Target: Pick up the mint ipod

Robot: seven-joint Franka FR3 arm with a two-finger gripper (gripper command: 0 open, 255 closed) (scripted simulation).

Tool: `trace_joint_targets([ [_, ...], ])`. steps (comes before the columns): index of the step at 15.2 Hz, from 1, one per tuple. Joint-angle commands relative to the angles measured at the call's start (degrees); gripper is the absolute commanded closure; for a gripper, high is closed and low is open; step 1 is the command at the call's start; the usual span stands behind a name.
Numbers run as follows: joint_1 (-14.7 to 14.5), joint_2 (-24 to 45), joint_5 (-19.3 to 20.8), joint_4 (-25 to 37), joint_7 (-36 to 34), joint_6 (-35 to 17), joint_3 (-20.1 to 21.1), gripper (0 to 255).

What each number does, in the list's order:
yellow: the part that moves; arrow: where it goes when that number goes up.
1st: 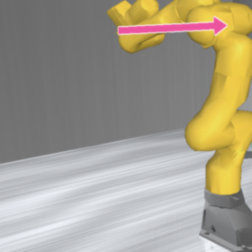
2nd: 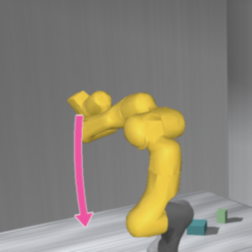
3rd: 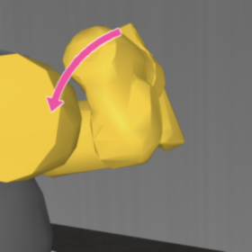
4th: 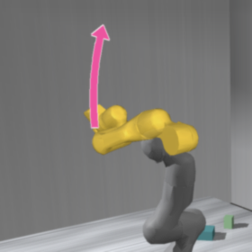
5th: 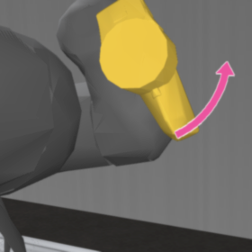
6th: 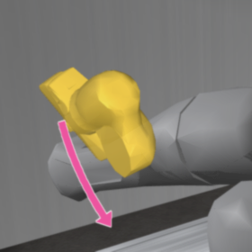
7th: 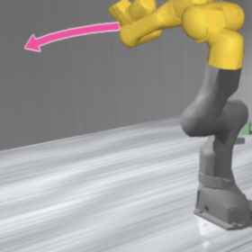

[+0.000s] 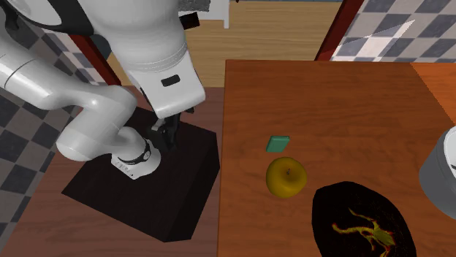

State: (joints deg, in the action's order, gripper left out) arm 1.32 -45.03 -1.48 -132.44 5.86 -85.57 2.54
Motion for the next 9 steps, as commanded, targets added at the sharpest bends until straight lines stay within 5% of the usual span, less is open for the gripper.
trace_joint_targets([
  [1, 0.00, 0.00, 0.00, 0.00, 0.00, 0.00, 0.00, 0],
  [9, -0.89, 17.29, -1.39, 7.25, -6.25, -6.71, 6.26, 0],
])
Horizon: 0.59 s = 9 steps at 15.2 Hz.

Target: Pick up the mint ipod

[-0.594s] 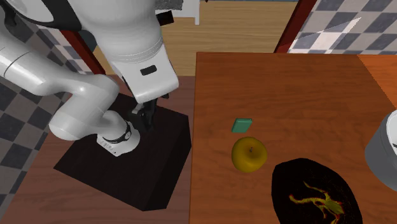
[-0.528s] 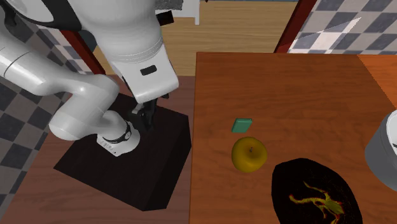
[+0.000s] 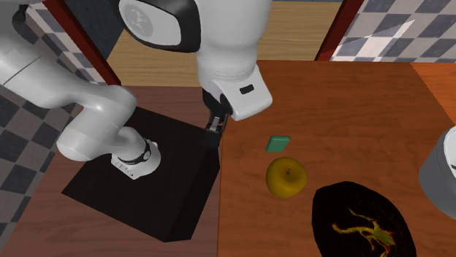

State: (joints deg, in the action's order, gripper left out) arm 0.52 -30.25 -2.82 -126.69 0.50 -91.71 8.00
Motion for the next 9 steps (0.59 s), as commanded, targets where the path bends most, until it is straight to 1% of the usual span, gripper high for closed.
trace_joint_targets([
  [1, -0.16, 4.78, 0.00, 2.73, -1.71, -1.19, 1.52, 0],
  [5, -0.54, 14.13, 0.79, 8.38, -5.09, -3.06, 4.18, 0],
  [9, -1.20, 23.85, 2.42, 15.23, -8.62, -3.88, 6.41, 0],
])
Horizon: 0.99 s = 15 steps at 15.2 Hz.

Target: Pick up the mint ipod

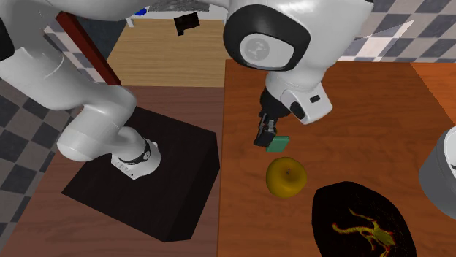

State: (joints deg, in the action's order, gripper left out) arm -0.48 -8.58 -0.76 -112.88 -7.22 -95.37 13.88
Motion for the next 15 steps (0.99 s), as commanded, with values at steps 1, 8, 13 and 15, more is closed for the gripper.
trace_joint_targets([
  [1, -0.44, 4.67, 0.90, 3.34, -1.79, -0.25, 1.00, 0],
  [8, -1.18, 10.61, 2.29, 5.23, -3.83, -3.05, 1.83, 0],
  [13, -1.20, 11.14, 2.44, 3.07, -3.98, -5.71, 1.83, 0],
  [15, -1.17, 11.14, 2.45, 3.12, -3.92, -5.67, 1.81, 255],
])
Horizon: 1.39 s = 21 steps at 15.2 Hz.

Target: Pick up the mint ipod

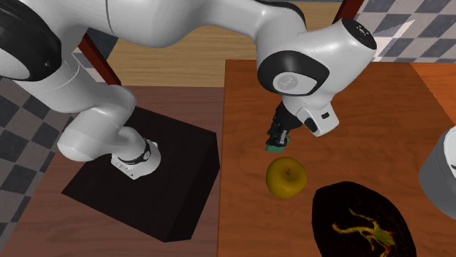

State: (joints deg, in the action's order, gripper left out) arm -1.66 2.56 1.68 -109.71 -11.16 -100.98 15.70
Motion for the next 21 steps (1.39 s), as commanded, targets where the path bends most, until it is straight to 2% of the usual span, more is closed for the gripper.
trace_joint_targets([
  [1, 0.00, -0.01, 0.00, -0.08, 0.01, -0.08, 0.00, 255],
  [8, -0.02, 0.00, 0.00, -0.09, -0.04, -0.11, 0.02, 255],
  [21, 0.02, -1.17, -0.34, 8.58, 0.34, 9.69, 0.01, 255],
])
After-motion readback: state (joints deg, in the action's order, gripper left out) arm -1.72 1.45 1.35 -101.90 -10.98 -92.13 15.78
